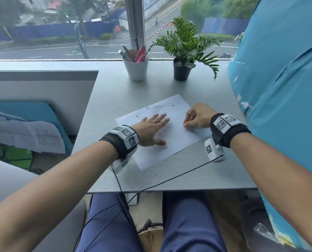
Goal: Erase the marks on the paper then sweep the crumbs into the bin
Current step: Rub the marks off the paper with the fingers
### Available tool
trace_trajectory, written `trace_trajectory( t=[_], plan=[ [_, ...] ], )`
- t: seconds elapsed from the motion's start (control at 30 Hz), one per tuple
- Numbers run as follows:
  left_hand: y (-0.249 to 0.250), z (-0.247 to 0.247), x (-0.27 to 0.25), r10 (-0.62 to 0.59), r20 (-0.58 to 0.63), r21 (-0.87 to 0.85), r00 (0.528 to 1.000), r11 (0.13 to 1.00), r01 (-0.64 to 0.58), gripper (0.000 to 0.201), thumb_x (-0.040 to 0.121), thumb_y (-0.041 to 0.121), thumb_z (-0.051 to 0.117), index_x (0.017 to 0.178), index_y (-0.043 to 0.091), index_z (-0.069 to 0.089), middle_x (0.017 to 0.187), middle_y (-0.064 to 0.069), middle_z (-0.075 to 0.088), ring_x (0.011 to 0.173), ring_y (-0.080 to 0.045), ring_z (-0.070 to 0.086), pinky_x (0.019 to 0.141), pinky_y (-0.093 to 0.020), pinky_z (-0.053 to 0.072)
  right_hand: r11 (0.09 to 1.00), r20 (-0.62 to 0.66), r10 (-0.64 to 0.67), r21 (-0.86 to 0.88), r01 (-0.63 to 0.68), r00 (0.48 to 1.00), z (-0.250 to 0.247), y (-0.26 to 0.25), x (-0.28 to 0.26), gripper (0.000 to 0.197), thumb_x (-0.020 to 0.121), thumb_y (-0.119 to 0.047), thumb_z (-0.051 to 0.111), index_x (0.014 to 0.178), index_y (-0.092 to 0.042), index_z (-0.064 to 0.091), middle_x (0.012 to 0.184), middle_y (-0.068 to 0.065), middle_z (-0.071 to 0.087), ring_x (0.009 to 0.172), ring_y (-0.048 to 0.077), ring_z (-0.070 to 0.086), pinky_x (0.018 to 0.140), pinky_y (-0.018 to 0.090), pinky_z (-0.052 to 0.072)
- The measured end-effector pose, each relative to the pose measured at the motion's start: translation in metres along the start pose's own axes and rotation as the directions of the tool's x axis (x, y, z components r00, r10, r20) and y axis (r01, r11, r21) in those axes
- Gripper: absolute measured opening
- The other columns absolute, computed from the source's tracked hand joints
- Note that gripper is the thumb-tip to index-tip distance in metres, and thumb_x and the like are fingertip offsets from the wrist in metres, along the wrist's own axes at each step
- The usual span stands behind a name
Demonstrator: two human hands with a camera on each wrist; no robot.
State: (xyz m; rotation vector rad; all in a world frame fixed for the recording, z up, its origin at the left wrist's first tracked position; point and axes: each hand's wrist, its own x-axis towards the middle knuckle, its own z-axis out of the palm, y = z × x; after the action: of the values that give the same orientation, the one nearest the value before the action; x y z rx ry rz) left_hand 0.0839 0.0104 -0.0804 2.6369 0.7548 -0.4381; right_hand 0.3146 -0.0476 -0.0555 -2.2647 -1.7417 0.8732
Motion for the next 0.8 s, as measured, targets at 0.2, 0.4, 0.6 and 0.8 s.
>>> trace_trajectory(
  t=[0.2,0.4,0.6,0.8],
  plan=[
    [-0.005,-0.005,0.026,-0.119,0.077,-0.061,0.99,0.99,0.123,0.137,0.063,0.077,0.072,0.157,0.026,-0.014,0.163,0.005,-0.023,0.15,-0.021,-0.02,0.12,-0.053,-0.009,0.983,-0.085,-0.113,-0.154,0.099,0.99,0.006,-0.03,0.0,0.009,0.076,-0.016,0.079,0.085,-0.014,0.079,0.075,-0.001,0.07,0.065,0.006,0.059,0.067,0.018,0.043],
    [-0.008,-0.005,0.028,-0.152,0.096,-0.036,0.984,0.987,0.156,0.141,0.058,0.081,0.072,0.155,0.031,-0.017,0.161,0.009,-0.026,0.149,-0.02,-0.023,0.119,-0.057,-0.01,0.975,-0.157,-0.186,-0.153,0.162,0.97,0.019,-0.05,0.015,0.009,0.076,-0.016,0.074,0.083,-0.013,0.079,0.086,0.004,0.076,0.084,0.017,0.069,0.08,0.023,0.051],
    [-0.007,-0.006,0.029,-0.16,0.11,-0.041,0.981,0.985,0.165,0.143,0.056,0.08,0.074,0.154,0.033,-0.019,0.16,0.01,-0.029,0.148,-0.019,-0.025,0.118,-0.057,-0.012,0.959,0.036,-0.232,-0.16,0.235,0.972,0.025,-0.058,-0.005,0.009,0.075,-0.016,0.079,0.084,-0.014,0.08,0.079,-0.001,0.075,0.073,0.009,0.066,0.073,0.02,0.053],
    [-0.007,-0.005,0.028,-0.161,0.084,-0.044,0.983,0.985,0.165,0.143,0.055,0.079,0.075,0.156,0.033,-0.013,0.162,0.011,-0.024,0.149,-0.02,-0.022,0.118,-0.06,-0.009,0.987,-0.223,-0.089,-0.152,0.056,0.971,0.004,-0.042,0.019,0.007,0.074,-0.02,0.077,0.08,-0.016,0.079,0.085,0.002,0.075,0.085,0.018,0.069,0.083,0.025,0.054]
  ],
)
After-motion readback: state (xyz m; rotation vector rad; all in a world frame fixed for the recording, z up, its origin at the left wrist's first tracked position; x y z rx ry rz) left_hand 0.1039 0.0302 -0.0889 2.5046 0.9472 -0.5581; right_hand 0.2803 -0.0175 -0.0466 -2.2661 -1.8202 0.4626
